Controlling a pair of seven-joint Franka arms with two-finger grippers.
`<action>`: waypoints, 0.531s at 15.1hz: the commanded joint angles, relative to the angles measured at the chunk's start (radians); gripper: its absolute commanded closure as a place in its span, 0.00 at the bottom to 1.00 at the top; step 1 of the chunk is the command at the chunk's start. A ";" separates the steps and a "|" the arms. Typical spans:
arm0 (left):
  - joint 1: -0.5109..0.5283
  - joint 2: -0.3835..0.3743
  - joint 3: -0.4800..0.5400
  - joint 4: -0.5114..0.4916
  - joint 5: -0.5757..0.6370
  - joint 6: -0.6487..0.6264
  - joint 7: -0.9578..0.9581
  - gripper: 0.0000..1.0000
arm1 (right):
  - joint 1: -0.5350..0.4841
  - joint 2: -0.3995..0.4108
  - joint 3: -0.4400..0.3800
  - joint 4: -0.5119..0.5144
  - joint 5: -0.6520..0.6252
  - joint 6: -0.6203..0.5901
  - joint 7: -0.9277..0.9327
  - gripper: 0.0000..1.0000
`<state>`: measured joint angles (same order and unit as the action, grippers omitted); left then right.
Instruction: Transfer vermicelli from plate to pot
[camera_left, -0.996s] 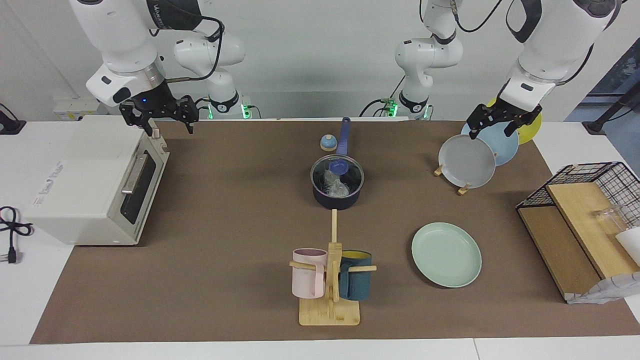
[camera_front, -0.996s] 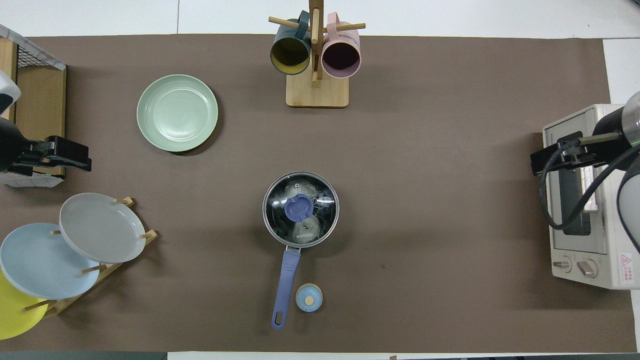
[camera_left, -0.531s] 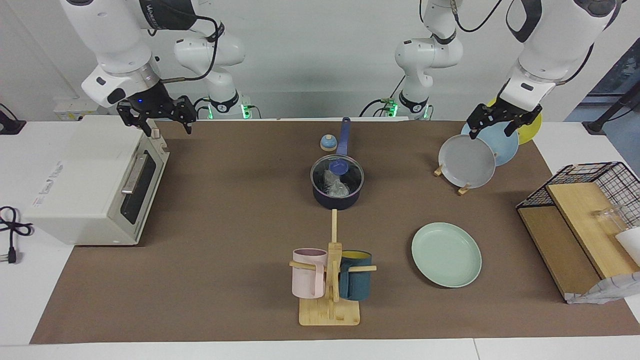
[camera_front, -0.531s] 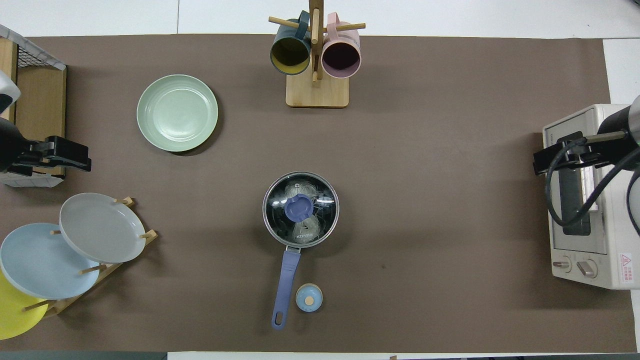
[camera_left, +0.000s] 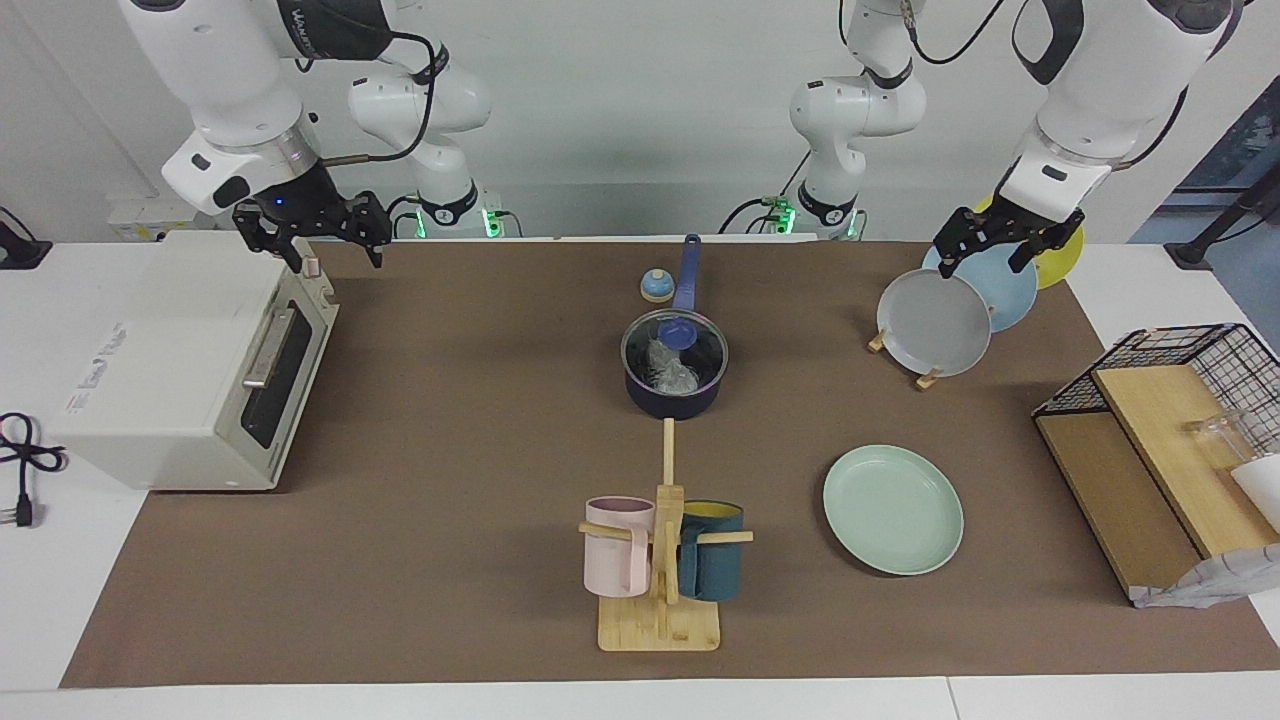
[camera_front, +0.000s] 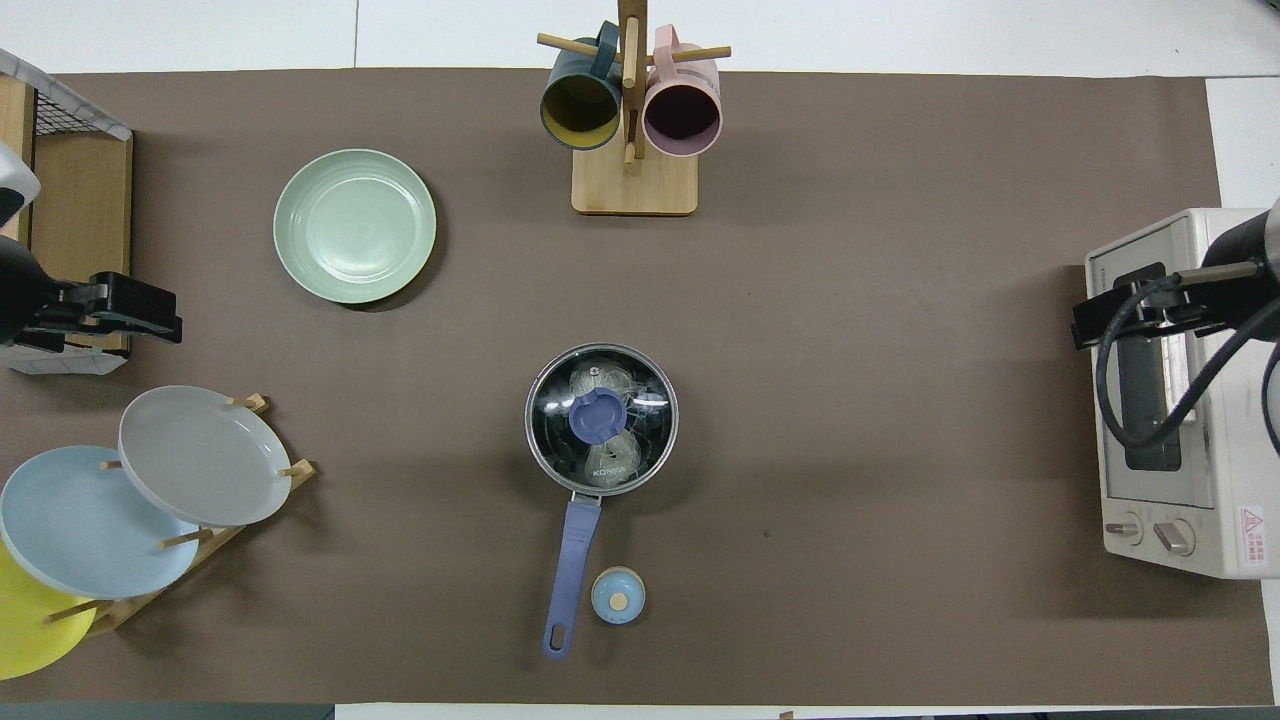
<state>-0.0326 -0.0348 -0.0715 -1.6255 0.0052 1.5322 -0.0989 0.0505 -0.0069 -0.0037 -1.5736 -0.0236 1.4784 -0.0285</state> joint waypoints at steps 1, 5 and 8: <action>0.011 -0.020 -0.004 -0.017 -0.011 0.000 -0.005 0.00 | -0.026 -0.018 0.022 -0.014 0.014 -0.010 -0.010 0.00; 0.011 -0.020 -0.002 -0.017 -0.011 0.000 -0.005 0.00 | -0.027 -0.018 0.022 -0.008 0.014 -0.023 -0.010 0.00; 0.011 -0.020 -0.004 -0.017 -0.011 0.000 -0.005 0.00 | -0.014 -0.022 0.019 -0.009 0.014 -0.023 -0.007 0.00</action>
